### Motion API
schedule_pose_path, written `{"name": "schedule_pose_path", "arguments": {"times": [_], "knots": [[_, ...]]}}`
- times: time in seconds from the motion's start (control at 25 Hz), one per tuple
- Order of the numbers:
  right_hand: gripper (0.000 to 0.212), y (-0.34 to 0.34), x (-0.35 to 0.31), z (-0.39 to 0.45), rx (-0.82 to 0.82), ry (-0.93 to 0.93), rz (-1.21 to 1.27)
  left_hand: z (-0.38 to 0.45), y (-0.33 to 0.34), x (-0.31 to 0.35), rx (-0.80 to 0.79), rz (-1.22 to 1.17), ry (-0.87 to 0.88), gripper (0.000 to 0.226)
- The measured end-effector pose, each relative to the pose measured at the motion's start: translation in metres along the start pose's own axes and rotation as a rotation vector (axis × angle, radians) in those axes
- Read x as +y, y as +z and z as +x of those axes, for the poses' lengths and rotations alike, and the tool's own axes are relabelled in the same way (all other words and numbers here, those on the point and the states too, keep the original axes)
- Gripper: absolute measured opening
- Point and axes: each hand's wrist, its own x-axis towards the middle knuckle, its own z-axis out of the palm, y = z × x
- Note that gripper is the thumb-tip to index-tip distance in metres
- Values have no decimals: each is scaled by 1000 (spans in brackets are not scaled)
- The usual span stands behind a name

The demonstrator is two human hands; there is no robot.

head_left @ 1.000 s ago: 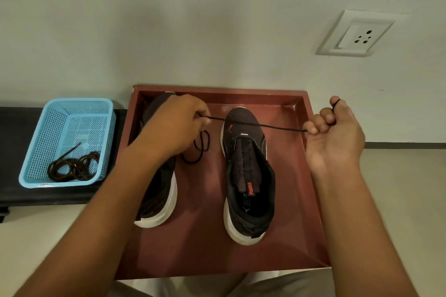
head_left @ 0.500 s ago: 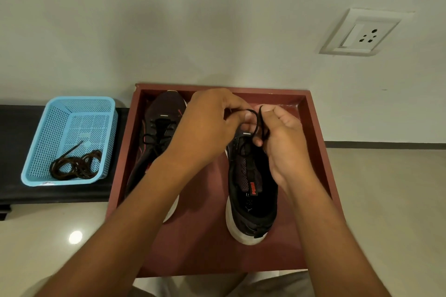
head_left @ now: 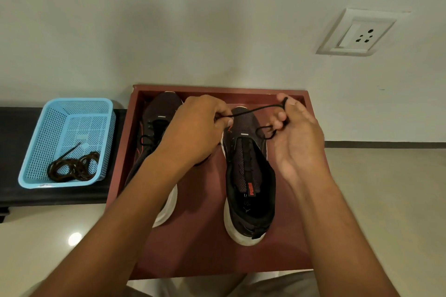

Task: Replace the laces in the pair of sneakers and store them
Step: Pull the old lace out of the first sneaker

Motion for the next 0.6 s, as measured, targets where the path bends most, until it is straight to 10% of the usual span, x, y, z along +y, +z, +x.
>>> {"name": "schedule_pose_path", "arguments": {"times": [0.32,0.6], "knots": [[18,-1,-8,2,61,42,314,-12,20,26,-224,-111,57,21],[24,-8,-5,6,80,-65,6,-14,22,30,-213,-72,98,14]]}}
